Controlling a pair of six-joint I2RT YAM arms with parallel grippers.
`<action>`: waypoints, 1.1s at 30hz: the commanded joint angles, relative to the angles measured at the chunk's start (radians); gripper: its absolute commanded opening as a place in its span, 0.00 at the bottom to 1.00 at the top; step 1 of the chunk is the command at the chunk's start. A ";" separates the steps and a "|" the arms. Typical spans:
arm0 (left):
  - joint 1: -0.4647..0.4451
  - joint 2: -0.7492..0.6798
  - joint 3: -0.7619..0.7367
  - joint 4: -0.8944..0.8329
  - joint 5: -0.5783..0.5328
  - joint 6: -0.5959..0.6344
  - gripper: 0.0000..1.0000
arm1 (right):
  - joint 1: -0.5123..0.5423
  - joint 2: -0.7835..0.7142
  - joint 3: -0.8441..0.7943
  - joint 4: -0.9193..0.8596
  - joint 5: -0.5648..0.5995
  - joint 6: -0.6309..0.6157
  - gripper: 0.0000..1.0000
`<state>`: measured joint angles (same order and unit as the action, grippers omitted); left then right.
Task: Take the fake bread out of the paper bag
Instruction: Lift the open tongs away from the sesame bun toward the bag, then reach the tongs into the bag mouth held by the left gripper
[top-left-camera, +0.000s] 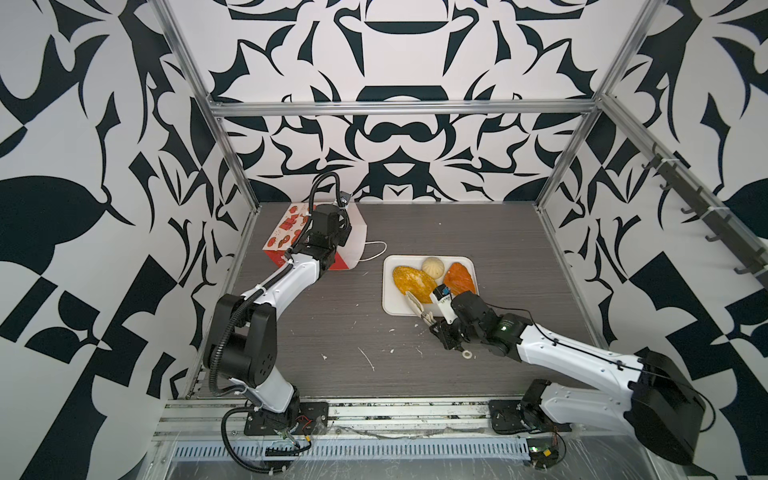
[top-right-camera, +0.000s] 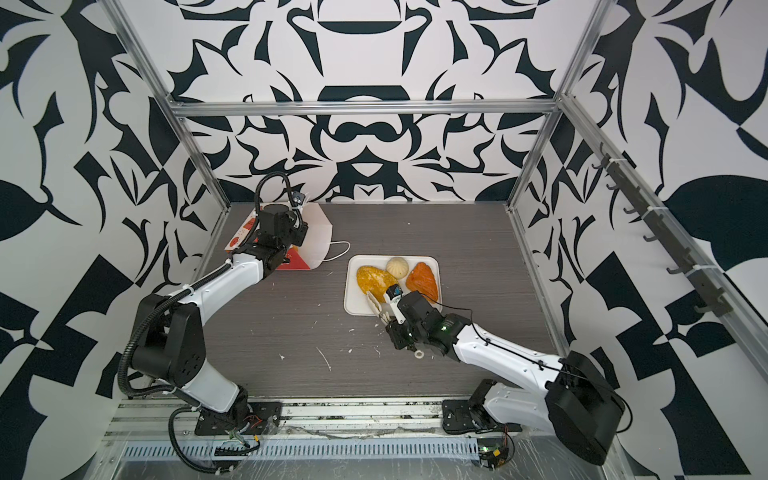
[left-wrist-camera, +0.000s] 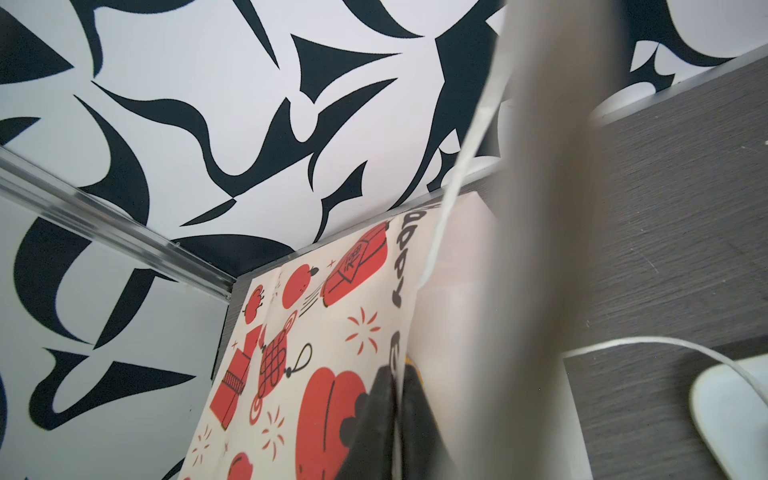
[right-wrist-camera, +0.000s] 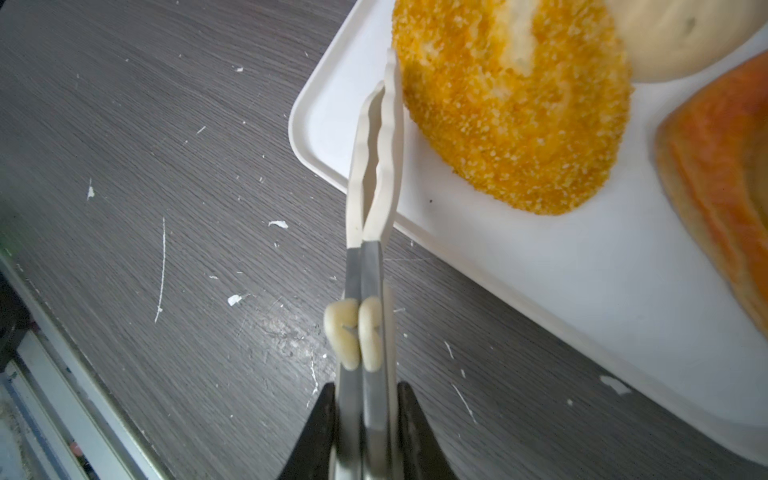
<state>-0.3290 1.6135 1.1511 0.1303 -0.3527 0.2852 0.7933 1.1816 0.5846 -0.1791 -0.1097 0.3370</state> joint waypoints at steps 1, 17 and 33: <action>0.005 -0.001 -0.010 0.014 0.007 -0.009 0.09 | -0.002 0.039 0.052 0.127 -0.023 -0.012 0.12; 0.005 0.002 -0.008 0.012 0.012 0.000 0.09 | -0.106 0.073 0.032 0.154 0.027 -0.052 0.09; 0.006 -0.084 -0.044 -0.092 0.159 0.065 0.08 | -0.106 0.129 0.206 0.354 -0.204 -0.034 0.09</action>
<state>-0.3271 1.5848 1.1286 0.0692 -0.2531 0.3328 0.6884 1.2846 0.7097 0.0345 -0.2592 0.2989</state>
